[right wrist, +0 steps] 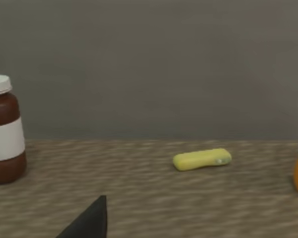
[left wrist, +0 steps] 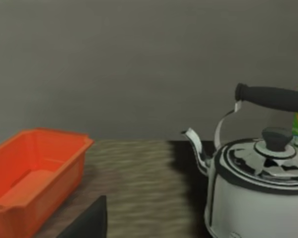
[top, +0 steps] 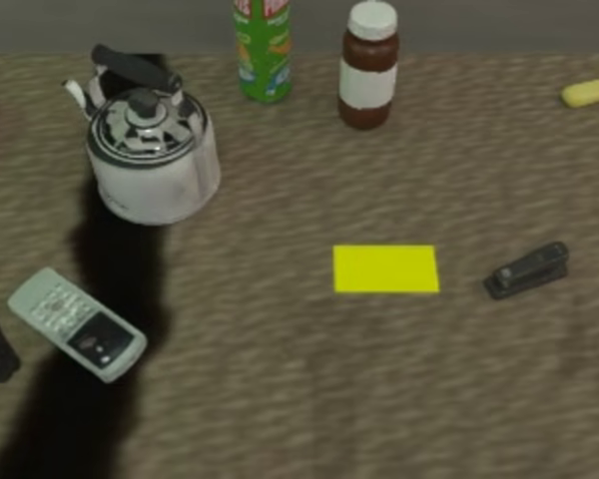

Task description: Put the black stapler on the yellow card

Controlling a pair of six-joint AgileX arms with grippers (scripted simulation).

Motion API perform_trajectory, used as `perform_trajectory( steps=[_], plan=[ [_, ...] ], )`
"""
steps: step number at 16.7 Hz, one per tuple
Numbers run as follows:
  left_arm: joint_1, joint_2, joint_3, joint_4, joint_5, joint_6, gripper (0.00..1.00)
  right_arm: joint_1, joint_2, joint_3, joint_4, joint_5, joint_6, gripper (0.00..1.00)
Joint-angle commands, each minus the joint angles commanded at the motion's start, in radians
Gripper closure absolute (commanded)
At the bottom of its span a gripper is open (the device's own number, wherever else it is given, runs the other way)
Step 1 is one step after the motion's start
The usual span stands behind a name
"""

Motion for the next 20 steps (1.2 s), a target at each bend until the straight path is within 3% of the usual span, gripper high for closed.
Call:
perform_trajectory(
  steps=[4, 8, 20],
  plan=[
    [0.0, 0.0, 0.0, 0.0, 0.0, 0.0, 0.0, 0.005, 0.03, 0.03, -0.022, -0.001, -0.03, 0.0],
    [0.0, 0.0, 0.0, 0.0, 0.0, 0.0, 0.0, 0.028, 0.219, 0.214, -0.146, 0.0, -0.208, 0.0],
    [0.0, 0.0, 0.0, 0.0, 0.0, 0.0, 0.0, 0.151, 1.467, 1.154, -0.829, 0.01, -1.168, 0.0]
  ],
)
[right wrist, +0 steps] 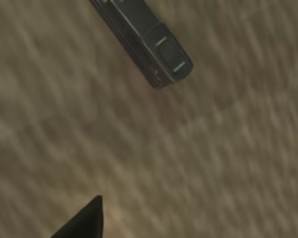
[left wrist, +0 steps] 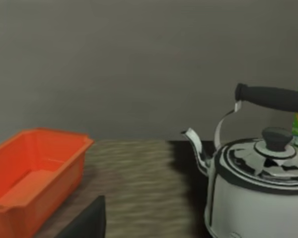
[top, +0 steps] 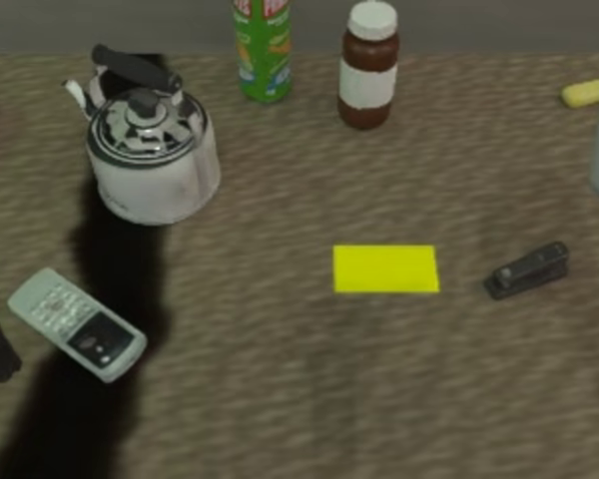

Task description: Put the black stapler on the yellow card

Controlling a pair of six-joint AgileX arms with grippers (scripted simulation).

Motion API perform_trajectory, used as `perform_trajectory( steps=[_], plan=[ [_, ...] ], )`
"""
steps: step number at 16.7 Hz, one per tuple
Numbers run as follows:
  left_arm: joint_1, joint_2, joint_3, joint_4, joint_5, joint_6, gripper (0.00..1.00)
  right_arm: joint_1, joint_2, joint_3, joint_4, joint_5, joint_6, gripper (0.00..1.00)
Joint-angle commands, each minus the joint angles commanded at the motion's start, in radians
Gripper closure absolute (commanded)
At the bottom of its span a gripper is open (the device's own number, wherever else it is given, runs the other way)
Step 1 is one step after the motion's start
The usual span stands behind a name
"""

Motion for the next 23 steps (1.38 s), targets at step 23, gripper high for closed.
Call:
perform_trajectory(
  steps=[23],
  plan=[
    [0.0, 0.0, 0.0, 0.0, 0.0, 0.0, 0.0, 0.077, 0.704, 0.416, -0.141, -0.006, -0.534, 0.0]
  ],
)
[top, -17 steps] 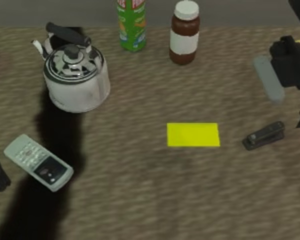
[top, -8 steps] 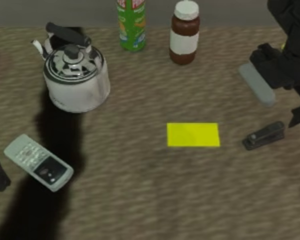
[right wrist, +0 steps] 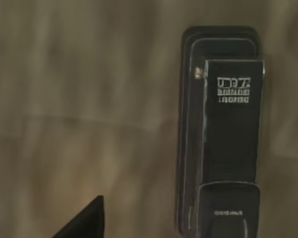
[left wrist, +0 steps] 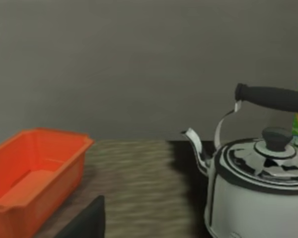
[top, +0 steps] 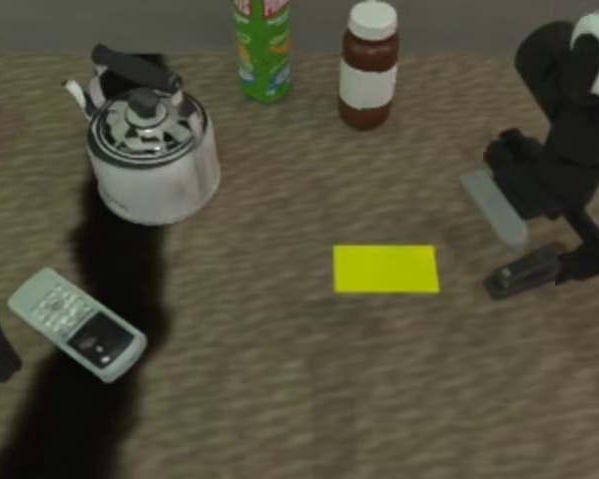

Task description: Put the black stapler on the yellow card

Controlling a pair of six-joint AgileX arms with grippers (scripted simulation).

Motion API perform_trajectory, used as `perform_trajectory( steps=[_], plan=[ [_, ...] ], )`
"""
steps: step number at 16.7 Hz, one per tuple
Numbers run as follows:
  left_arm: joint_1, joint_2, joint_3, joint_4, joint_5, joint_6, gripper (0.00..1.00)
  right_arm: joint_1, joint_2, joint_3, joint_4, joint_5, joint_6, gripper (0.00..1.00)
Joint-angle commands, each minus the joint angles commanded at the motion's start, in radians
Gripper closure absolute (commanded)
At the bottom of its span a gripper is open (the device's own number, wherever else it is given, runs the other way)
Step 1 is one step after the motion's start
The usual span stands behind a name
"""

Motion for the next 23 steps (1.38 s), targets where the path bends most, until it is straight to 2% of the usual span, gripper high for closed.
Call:
perform_trajectory(
  steps=[3, 8, 21, 23],
  plan=[
    [0.0, 0.0, 0.0, 0.0, 0.0, 0.0, 0.0, 0.001, 0.041, -0.07, 0.109, 0.0, 0.001, 0.0],
    [0.0, 0.0, 0.0, 0.0, 0.0, 0.0, 0.0, 0.002, 0.051, -0.085, 0.129, 0.0, 0.001, 0.0],
    [0.0, 0.0, 0.0, 0.0, 0.0, 0.0, 0.0, 0.002, 0.051, -0.085, 0.129, 0.0, 0.001, 0.98],
    [0.0, 0.0, 0.0, 0.0, 0.0, 0.0, 0.0, 0.002, 0.051, -0.085, 0.129, 0.0, 0.001, 1.0]
  ],
)
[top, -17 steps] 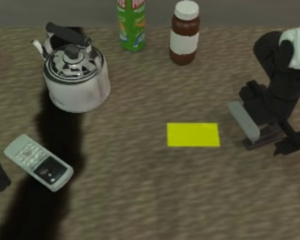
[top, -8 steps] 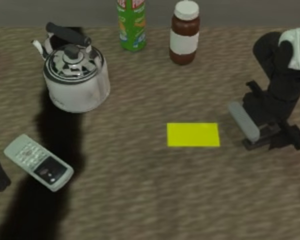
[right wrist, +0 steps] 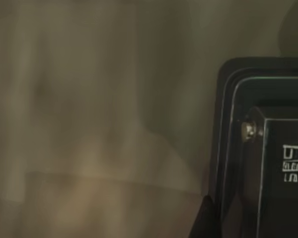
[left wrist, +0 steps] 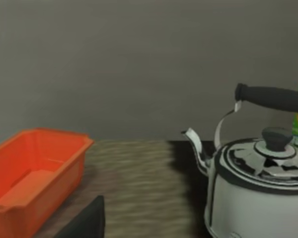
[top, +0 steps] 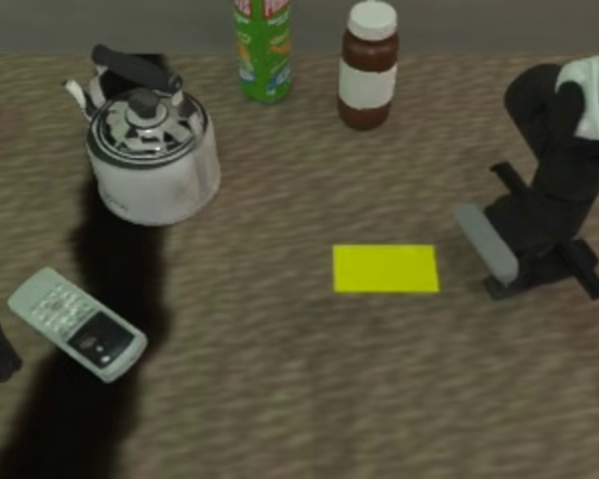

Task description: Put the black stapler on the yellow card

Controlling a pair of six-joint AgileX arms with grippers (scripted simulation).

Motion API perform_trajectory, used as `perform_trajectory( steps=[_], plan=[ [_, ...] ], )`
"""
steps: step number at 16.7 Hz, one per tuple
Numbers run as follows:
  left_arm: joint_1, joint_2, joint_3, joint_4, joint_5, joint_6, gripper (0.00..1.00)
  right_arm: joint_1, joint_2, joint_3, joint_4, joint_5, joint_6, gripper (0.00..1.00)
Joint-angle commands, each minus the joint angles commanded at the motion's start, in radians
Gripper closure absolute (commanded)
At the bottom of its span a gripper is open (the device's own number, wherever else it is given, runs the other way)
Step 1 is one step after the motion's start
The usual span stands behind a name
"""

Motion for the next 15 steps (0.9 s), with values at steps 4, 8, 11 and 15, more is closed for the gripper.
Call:
perform_trajectory(
  steps=[4, 8, 11, 15],
  plan=[
    [0.0, 0.0, 0.0, 0.0, 0.0, 0.0, 0.0, 0.0, 0.0, 0.0, 0.0, 0.0, 0.0, 1.0],
    [0.0, 0.0, 0.0, 0.0, 0.0, 0.0, 0.0, -0.002, -0.002, 0.004, -0.003, 0.0, 0.0, 1.0],
    [0.0, 0.0, 0.0, 0.0, 0.0, 0.0, 0.0, 0.003, -0.024, 0.056, -0.074, -0.001, -0.007, 1.0],
    [0.0, 0.0, 0.0, 0.0, 0.0, 0.0, 0.0, 0.004, -0.082, 0.161, -0.256, -0.001, -0.006, 1.0]
  ],
)
